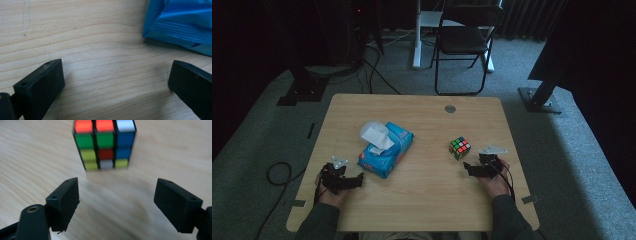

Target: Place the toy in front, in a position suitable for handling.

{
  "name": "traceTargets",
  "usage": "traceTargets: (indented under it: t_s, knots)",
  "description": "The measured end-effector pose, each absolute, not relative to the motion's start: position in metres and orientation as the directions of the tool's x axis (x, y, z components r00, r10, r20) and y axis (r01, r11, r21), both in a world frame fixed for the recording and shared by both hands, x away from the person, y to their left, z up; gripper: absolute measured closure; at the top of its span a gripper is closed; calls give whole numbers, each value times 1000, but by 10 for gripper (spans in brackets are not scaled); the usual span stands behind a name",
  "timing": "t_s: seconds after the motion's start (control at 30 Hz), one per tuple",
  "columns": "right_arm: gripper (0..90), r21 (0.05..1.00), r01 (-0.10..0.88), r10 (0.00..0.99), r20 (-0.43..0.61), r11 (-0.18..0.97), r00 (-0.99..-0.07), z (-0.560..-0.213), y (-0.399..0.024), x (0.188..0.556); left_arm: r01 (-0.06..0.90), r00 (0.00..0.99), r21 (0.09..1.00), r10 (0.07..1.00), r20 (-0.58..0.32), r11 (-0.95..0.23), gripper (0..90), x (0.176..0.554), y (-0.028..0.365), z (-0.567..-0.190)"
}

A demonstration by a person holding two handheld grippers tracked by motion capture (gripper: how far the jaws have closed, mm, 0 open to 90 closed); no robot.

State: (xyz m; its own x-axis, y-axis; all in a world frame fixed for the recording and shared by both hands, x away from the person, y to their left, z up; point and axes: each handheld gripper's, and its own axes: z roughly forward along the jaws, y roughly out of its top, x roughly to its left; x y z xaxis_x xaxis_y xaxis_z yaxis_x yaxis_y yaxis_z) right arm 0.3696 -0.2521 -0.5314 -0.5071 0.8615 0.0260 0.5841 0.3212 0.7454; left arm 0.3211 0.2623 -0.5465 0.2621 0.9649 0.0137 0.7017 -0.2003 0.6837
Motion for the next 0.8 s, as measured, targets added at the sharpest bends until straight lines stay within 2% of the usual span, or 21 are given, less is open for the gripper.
traceTargets:
  t_s: [0.13,0.33,0.4,0.43,0.47,0.5,0.67,0.8]
  knots:
    - [152,766,555,853,17,324,-521,-525,-240,378,702,262,684,965,14,-201,6,321,262,-546]
    - [167,778,538,849,11,325,-528,-519,-224,400,702,262,684,965,14,-200,6,321,262,-546]
    - [189,775,545,850,19,320,-526,-519,-223,403,702,262,684,965,14,-201,6,321,262,-546]
    - [270,773,549,848,27,318,-530,-520,-220,409,702,262,684,965,14,-200,6,321,262,-546]
    - [270,773,549,848,27,318,-530,-520,-220,409,702,262,684,965,14,-200,6,321,262,-546]
    - [333,773,545,846,18,326,-532,-521,-218,411,702,262,684,965,14,-200,6,321,262,-546]
    - [339,775,532,845,-5,342,-535,-521,-214,409,702,262,684,965,14,-200,6,321,262,-547]
    - [339,775,485,779,-16,406,-626,-521,-192,395,702,262,684,965,14,-200,6,321,262,-547]
